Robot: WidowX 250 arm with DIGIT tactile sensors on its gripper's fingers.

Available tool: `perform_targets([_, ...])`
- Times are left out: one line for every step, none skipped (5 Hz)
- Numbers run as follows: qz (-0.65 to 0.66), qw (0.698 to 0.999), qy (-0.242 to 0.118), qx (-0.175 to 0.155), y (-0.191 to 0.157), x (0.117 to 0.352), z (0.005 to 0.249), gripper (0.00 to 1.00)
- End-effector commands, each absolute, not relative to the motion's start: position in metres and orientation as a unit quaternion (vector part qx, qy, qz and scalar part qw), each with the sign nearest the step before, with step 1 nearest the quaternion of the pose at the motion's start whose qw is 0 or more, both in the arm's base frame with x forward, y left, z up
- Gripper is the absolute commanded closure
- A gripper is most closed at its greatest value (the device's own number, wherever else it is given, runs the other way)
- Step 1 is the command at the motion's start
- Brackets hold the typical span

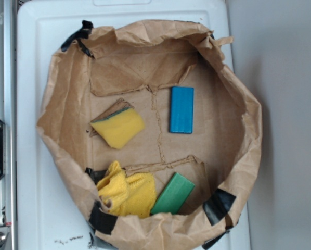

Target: Grab the blue block.

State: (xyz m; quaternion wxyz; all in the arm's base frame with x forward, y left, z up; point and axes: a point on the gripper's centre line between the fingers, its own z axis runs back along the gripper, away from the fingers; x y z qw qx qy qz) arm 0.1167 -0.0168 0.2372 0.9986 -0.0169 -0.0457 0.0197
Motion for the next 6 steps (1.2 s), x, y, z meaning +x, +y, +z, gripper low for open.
perform_targets([0.020, 0.999, -0.046, -0.017, -0.017, 0.117, 0.237, 0.00])
perform_targets([0.022, 0.997, -0.064, -0.035, -0.021, 0.167, 0.232, 0.00])
perform_targets([0.022, 0.997, -0.064, -0.035, -0.021, 0.167, 0.232, 0.00])
perform_targets([0.022, 0.997, -0.064, -0.035, -0.021, 0.167, 0.232, 0.00])
perform_targets([0.022, 0.997, -0.064, -0.035, -0.021, 0.167, 0.232, 0.00])
perform_targets([0.073, 0.992, -0.088, -0.045, -0.015, 0.178, 0.225, 0.00])
